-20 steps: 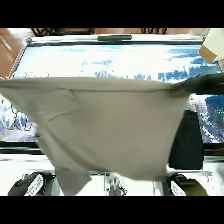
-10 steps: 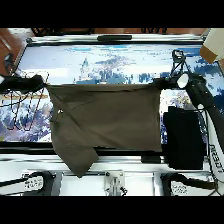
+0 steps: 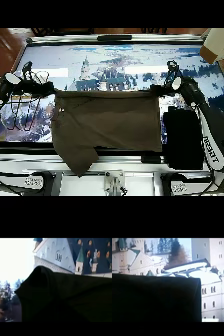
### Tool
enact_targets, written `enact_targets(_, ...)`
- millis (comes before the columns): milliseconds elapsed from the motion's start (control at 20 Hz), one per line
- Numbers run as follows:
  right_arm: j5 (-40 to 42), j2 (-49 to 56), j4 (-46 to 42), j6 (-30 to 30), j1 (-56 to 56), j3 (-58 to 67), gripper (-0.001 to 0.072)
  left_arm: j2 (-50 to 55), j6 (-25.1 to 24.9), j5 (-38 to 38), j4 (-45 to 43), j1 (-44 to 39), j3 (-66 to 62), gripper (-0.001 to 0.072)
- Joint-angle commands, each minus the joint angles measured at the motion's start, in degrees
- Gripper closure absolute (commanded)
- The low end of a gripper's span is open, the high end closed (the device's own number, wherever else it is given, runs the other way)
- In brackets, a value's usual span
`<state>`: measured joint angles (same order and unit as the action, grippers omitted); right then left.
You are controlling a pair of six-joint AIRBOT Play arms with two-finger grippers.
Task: Fold the shirts.
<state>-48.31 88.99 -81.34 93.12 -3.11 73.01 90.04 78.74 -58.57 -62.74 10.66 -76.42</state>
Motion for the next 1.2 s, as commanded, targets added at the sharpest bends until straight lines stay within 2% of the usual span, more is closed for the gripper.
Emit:
enact_targets(0, -16.85, -0.44, -1.99, 0.04, -0.20, -0.92, 0.0636, 0.26, -1.01, -17.94, -1.73, 2.23, 2.03, 0.0666)
enact_targets(150, -22.36, -0.39, -3.63, 0.07, 0.09, -3.30, 0.0636, 0.26, -1.14, -22.03, -4.11, 2.62, 4.28, 0.0666)
enact_targets(450, -21.59, -0.35, -1.75, 1.77, 0.09, -3.52, 0.0627, 0.33, 1.07, -21.20, -4.09, 0.59, 7.67, 0.0665)
enact_targets(500, -21.73, -0.42, -0.76, 1.75, 0.09, -3.43, 0.0506, 0.33, 2.10, -20.96, -4.11, 0.50, 8.02, 0.0647)
enact_targets(550, -23.10, -0.74, 0.09, 1.60, 0.09, -3.19, 0.0310, 0.17, 2.62, -21.55, -4.11, 0.72, 7.78, 0.0453)
enact_targets(600, -25.68, -1.60, 0.26, 0.42, 0.09, -2.62, 0.0246, -0.20, 2.97, -23.21, -4.13, 1.25, 7.08, 0.0255)
enact_targets(750, -39.08, -7.52, -3.37, -4.37, 0.09, -1.27, 0.0246, -3.80, 3.32, -29.86, -4.20, 4.68, 5.01, 0.0253)
enact_targets(850, -45.86, -12.92, -7.30, -7.63, 0.57, -3.63, 0.0246, -8.79, 2.91, -34.42, -4.22, 7.61, 8.20, 0.0251)
enact_targets(950, -44.46, -18.58, -6.38, -8.02, 3.06, -8.81, 0.0246, -15.63, 2.93, -33.88, -4.13, 9.97, 17.18, 0.0252)
enact_targets(1150, -39.67, -25.92, -1.03, -7.89, 8.00, -17.97, 0.0246, -28.96, 1.44, -26.53, -1.81, 9.73, 37.16, 0.0252)
